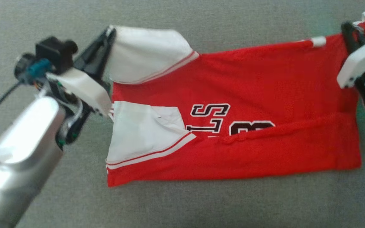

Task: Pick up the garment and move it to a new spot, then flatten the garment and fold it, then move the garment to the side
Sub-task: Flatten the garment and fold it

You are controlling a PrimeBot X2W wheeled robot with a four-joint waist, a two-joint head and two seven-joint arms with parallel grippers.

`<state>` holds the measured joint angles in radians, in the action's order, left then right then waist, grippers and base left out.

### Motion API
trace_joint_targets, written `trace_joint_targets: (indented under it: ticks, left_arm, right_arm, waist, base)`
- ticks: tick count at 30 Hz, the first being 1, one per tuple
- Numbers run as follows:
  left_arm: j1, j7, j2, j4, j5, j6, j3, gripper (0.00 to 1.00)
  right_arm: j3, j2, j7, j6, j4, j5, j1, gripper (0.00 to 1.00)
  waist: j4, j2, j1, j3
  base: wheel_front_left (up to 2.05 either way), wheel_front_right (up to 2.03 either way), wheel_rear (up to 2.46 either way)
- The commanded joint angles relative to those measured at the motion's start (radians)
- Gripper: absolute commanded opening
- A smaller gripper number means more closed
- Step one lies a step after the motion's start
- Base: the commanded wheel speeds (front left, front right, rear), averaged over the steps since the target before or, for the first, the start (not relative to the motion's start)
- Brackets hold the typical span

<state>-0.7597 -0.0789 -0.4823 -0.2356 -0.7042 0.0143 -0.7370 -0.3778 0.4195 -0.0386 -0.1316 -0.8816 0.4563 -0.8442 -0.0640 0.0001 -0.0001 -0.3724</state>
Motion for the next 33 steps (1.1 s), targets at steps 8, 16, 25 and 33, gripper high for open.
trace_joint_targets:
  ticks: [8,16,25,33]
  left_arm:
    - [-0.230,0.072,-0.031,-0.148,0.047,-0.016,0.093,0.00]
    - [-0.386,0.172,0.025,-0.339,0.065,-0.041,0.117,0.00]
    - [-0.358,0.270,0.079,-0.448,0.095,-0.094,0.052,0.00]
    - [-0.222,0.246,0.048,-0.365,0.067,-0.116,0.009,0.00]
  right_arm:
    - [-0.020,-0.016,0.059,0.001,0.084,0.081,-0.135,0.00]
    - [-0.019,-0.053,0.111,0.001,0.053,0.107,-0.251,0.00]
    - [-0.070,-0.019,0.139,0.001,0.010,0.143,-0.199,0.00]
    - [-0.163,0.042,0.090,0.001,0.069,0.225,-0.069,0.00]
  waist:
    - [0.044,-0.0001,0.0001,-0.046]
    - [0.058,-0.0001,0.0001,-0.068]
    - [0.021,-0.0001,0.0001,-0.018]
    - [-0.001,-0.0001,0.0001,0.064]
  base:
    - [0.00,0.00,0.00]
    - [0.00,0.00,0.00]
    - [0.00,0.00,0.00]
    - [0.00,0.00,0.00]
